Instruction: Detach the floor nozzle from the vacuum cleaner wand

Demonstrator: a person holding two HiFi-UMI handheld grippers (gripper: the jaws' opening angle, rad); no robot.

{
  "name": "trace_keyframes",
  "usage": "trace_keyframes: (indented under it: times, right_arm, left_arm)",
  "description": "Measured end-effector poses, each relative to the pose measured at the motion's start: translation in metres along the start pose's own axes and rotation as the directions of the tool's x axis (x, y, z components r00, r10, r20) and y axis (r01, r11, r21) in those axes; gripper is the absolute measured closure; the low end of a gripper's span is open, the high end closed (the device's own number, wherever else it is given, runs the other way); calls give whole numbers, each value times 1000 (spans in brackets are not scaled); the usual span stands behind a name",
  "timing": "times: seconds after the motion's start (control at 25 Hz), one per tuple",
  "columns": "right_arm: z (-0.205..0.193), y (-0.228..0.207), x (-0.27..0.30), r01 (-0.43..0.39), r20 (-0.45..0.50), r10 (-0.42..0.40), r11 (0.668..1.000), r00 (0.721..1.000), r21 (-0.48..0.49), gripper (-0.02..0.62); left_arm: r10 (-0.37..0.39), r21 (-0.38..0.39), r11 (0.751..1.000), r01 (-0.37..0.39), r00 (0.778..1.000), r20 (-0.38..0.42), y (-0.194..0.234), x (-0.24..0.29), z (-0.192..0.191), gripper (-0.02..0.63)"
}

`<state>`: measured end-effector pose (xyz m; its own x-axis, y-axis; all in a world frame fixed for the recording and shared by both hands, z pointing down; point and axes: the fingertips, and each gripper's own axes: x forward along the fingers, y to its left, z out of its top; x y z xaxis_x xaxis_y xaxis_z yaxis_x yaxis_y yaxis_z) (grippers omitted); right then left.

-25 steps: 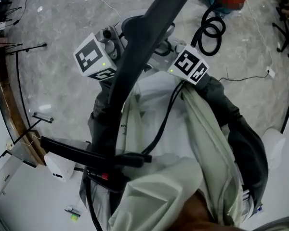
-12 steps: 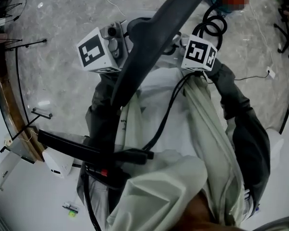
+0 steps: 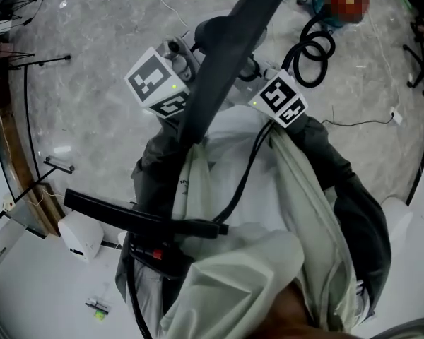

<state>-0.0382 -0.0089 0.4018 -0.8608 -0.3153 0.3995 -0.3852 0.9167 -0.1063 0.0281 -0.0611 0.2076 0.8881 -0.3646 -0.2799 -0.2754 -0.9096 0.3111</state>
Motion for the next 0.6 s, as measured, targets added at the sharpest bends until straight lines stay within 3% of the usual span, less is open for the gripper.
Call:
trace_keyframes:
  times: [0.08, 0.16, 0.28, 0.36, 0.44, 0.52, 0.6]
  right_arm:
    - [1, -6, 1, 112, 23, -112, 994, 993, 11, 558]
    - [5, -1, -1, 103, 46, -103, 995, 994, 7, 558]
    - [10, 17, -7, -45, 48, 48, 997, 998, -55, 557]
    - [16, 28, -14, -192, 53, 197, 978, 979, -86, 557]
    - [20, 41, -24, -365, 43, 370, 927, 928, -88, 557]
    - [13, 56, -38, -541, -17, 541, 840, 841, -41, 557]
    - [6, 69, -51, -658, -54, 662, 749, 748, 73, 557]
  left_arm:
    - [40, 17, 999, -39, 999, -28, 0, 2, -3, 532]
    - [3, 28, 1000, -1, 999, -54, -11, 4, -2, 532]
    - [-145, 39, 989, 146, 989, -29, -35, 1, 6, 534]
    - [-240, 56, 969, 240, 971, -10, -48, -2, 11, 534]
    - [-327, 72, 943, 326, 945, 3, -59, -5, 16, 534]
    - [-404, 78, 913, 402, 915, 10, -70, -9, 18, 534]
    - [-443, 68, 895, 441, 896, 19, -74, -11, 16, 534]
